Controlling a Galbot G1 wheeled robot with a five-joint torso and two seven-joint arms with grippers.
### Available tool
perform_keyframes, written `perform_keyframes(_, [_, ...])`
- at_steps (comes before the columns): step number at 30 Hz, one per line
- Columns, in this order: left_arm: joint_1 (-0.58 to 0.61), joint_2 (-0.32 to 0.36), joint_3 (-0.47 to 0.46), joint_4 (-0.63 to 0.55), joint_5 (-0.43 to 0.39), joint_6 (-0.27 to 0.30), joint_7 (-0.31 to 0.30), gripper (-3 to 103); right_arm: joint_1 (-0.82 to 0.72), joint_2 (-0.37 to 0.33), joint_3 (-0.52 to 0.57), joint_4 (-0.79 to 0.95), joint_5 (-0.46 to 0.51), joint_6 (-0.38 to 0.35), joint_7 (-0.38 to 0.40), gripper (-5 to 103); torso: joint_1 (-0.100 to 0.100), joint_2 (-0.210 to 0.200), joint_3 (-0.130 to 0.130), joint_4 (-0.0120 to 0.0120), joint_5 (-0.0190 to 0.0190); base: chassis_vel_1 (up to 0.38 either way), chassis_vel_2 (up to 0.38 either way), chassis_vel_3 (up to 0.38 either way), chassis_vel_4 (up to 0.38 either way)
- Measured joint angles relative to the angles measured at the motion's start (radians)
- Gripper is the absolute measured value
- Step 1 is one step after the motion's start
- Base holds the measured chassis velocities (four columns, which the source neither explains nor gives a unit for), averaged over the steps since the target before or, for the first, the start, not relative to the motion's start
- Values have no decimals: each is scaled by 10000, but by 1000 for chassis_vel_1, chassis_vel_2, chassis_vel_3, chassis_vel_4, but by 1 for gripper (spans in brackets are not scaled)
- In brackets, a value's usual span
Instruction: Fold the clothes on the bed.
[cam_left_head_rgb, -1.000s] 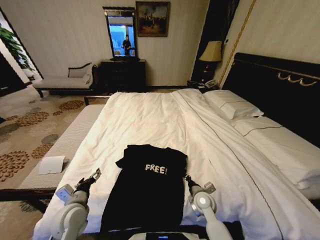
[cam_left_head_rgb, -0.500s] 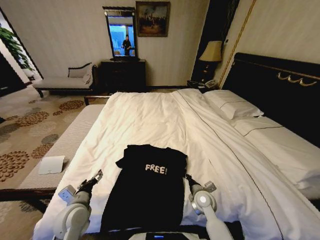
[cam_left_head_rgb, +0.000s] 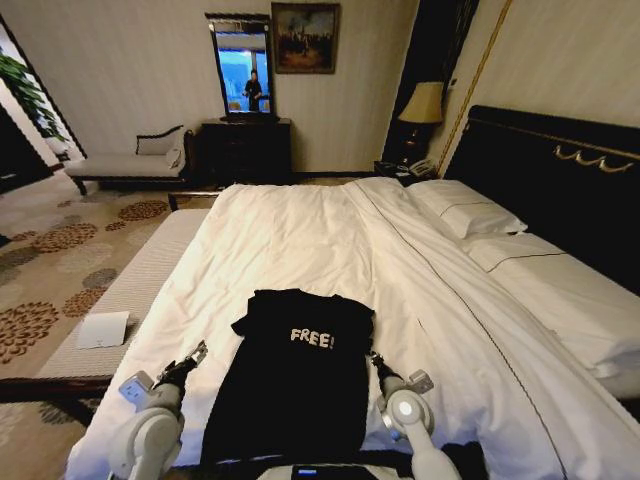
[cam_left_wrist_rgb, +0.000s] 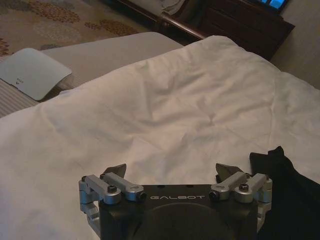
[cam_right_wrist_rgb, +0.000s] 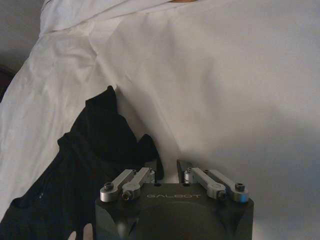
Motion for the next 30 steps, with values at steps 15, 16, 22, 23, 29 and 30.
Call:
perform_keyframes(15, [-181, 202, 14, 161, -77, 3, 19, 100, 384, 233, 40, -418, -111, 87, 8, 6, 0, 0, 1, 0, 0, 0, 0, 0, 0])
perform_keyframes(16, [-182, 205, 19, 172, -78, 7, 17, 100, 410, 244, 42, -437, -119, 100, 9, 6, 1, 0, 1, 0, 0, 0, 0, 0, 0])
perform_keyframes(22, [-137, 208, 4, 229, -79, 9, 17, 100, 460, 331, 38, -513, -123, 150, 9, 0, 0, 0, 1, 0, 0, 0, 0, 0, 0])
perform_keyframes(23, [-130, 208, -10, 234, -79, 8, 19, 100, 459, 353, 35, -518, -137, 173, 9, 0, 0, 0, 1, 0, 0, 0, 0, 0, 0])
perform_keyframes(29, [-106, 168, -33, 234, -83, -1, 25, 100, 459, 444, 58, -517, -238, 467, 99, 0, 0, 0, 0, 0, 0, 0, 0, 0, 0])
perform_keyframes(30, [-108, 154, -33, 249, -84, -4, 28, 100, 458, 469, 74, -499, -245, 547, 158, 0, 0, 0, 1, 0, 1, 0, 0, 0, 0])
